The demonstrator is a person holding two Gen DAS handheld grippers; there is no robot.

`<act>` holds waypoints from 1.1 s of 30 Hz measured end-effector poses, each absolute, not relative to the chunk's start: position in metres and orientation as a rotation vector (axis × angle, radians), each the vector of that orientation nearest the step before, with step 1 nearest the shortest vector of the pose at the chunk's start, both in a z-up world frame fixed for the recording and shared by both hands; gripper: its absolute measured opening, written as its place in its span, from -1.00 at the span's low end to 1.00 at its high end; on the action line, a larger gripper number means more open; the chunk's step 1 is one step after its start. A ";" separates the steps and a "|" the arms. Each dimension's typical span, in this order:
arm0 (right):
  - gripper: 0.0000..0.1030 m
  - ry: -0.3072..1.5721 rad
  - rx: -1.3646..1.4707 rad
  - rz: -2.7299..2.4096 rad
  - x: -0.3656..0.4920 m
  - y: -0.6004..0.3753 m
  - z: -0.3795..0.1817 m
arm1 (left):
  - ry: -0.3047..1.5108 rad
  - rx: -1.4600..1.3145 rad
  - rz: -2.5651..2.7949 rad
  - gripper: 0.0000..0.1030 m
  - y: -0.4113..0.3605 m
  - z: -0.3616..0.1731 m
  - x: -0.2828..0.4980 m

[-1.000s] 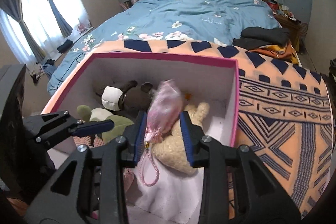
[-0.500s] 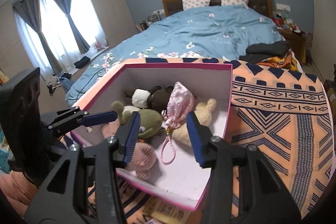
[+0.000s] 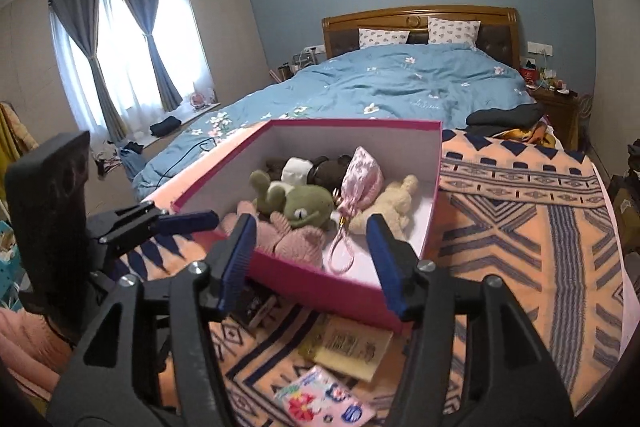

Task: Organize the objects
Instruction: 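Move the right gripper down to the floral pink tissue pack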

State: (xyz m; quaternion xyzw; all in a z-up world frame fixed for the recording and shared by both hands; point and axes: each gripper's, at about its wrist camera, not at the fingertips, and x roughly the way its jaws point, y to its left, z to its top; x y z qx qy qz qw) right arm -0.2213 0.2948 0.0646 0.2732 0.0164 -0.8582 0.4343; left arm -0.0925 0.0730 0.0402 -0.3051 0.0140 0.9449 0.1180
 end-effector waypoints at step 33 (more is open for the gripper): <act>0.20 -0.127 1.160 -2.125 -0.188 0.357 -0.059 | -0.054 -1.224 2.517 0.39 0.106 -0.050 -0.083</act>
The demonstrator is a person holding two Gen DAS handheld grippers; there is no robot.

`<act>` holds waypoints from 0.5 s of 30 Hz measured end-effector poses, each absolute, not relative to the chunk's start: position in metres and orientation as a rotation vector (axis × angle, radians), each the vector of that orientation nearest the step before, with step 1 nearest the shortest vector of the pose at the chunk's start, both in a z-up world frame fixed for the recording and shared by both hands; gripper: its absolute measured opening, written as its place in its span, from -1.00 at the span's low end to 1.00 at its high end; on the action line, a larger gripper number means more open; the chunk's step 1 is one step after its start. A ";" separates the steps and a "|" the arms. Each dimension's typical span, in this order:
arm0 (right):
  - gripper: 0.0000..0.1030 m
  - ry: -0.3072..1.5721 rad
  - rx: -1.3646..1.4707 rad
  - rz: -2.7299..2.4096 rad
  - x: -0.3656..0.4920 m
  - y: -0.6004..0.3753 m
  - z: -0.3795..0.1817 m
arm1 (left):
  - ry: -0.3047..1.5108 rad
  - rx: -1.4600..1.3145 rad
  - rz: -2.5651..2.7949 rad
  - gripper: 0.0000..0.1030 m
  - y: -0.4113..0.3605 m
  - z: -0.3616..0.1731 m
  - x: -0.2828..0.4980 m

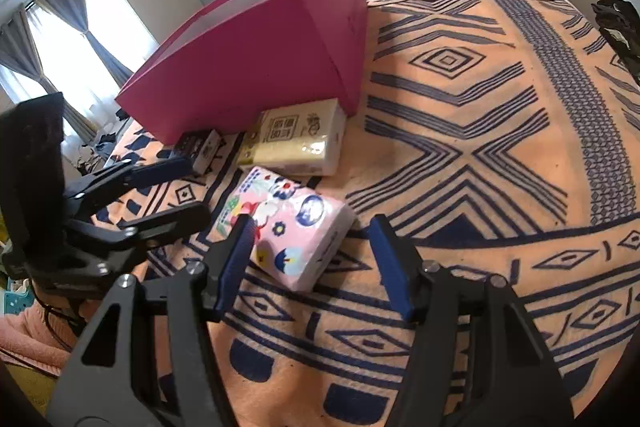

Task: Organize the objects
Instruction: 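Move the right gripper down to the floral pink tissue pack, then close the right gripper on the floral tissue pack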

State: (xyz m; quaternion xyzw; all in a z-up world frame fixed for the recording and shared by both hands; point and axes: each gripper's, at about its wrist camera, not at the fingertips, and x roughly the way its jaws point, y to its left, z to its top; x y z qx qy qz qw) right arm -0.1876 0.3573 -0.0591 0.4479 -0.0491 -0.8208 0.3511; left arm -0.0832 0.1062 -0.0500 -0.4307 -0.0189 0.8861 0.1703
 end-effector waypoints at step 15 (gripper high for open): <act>-0.07 -0.111 1.156 -2.045 -0.186 0.334 -0.065 | -0.248 -1.285 2.374 -0.13 0.097 -0.062 -0.081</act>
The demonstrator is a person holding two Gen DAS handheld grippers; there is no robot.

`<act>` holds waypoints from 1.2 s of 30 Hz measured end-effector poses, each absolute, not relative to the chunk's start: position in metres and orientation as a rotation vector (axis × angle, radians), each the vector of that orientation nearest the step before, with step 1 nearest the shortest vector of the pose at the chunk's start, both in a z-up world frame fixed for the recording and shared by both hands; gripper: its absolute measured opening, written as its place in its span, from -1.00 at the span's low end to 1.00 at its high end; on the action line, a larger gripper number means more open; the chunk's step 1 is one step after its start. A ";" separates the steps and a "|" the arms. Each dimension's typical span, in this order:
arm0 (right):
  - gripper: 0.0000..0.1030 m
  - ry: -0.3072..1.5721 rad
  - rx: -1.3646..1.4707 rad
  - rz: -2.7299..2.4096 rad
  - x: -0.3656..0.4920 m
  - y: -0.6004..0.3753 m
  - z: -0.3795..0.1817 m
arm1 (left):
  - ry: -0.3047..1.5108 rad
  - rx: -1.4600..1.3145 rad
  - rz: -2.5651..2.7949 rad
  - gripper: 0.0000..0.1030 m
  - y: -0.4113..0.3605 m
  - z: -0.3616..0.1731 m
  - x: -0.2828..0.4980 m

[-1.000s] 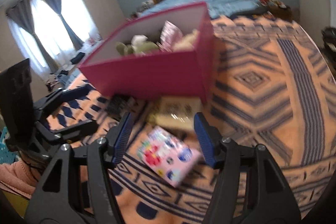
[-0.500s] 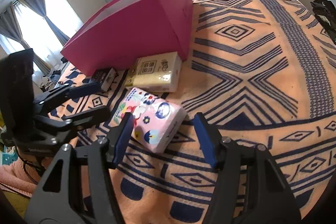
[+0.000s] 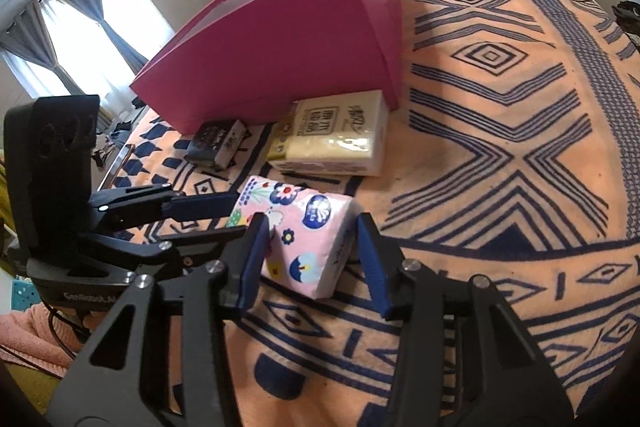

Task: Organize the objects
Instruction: 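Close the right gripper on the floral tissue pack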

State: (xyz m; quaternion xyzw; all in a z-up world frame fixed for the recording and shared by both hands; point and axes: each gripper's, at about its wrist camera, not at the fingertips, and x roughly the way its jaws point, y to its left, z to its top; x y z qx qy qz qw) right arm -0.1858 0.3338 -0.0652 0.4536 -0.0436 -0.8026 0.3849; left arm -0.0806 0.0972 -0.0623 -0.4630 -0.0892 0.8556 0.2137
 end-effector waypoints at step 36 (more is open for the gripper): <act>-0.32 -0.137 1.065 -2.062 -0.174 0.341 -0.038 | -0.184 -1.208 2.388 -0.27 0.108 -0.035 -0.070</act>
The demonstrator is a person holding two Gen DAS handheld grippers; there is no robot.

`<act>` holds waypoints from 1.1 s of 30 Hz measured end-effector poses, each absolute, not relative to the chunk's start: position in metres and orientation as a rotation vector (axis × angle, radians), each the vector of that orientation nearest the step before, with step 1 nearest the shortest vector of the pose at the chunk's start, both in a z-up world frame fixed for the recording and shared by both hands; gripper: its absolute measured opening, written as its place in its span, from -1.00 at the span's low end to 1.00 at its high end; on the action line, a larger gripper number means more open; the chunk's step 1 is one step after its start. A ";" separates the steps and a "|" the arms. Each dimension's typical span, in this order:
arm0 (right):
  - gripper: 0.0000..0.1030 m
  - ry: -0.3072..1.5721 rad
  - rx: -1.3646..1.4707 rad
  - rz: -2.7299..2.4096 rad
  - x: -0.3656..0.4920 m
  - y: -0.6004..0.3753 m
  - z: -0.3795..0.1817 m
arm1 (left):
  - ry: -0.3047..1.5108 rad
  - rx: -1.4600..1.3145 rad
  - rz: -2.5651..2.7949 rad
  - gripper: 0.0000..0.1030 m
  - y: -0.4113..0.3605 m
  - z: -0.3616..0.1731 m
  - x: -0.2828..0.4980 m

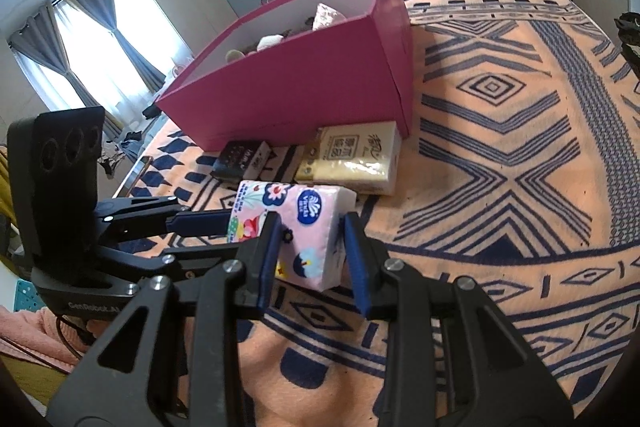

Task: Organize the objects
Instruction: 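Close the right gripper on the floral tissue pack, then lift the floral tissue pack with the right gripper toward the box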

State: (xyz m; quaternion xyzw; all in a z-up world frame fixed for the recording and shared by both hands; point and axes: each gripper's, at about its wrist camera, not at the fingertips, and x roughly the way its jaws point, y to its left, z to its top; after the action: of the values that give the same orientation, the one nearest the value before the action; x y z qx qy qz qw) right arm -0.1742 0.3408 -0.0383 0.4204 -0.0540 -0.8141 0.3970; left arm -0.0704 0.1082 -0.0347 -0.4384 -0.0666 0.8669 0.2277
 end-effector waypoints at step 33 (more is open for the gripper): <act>-0.31 -0.097 0.911 -2.086 -0.184 0.327 0.016 | -0.104 -1.036 2.519 -0.27 0.097 0.023 -0.082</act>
State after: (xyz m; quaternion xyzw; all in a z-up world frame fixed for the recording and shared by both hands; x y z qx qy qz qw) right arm -0.1840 0.3273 0.0159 0.3631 -0.0386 -0.8316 0.4185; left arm -0.0817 0.0970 0.0232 -0.3719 -0.0373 0.9042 0.2066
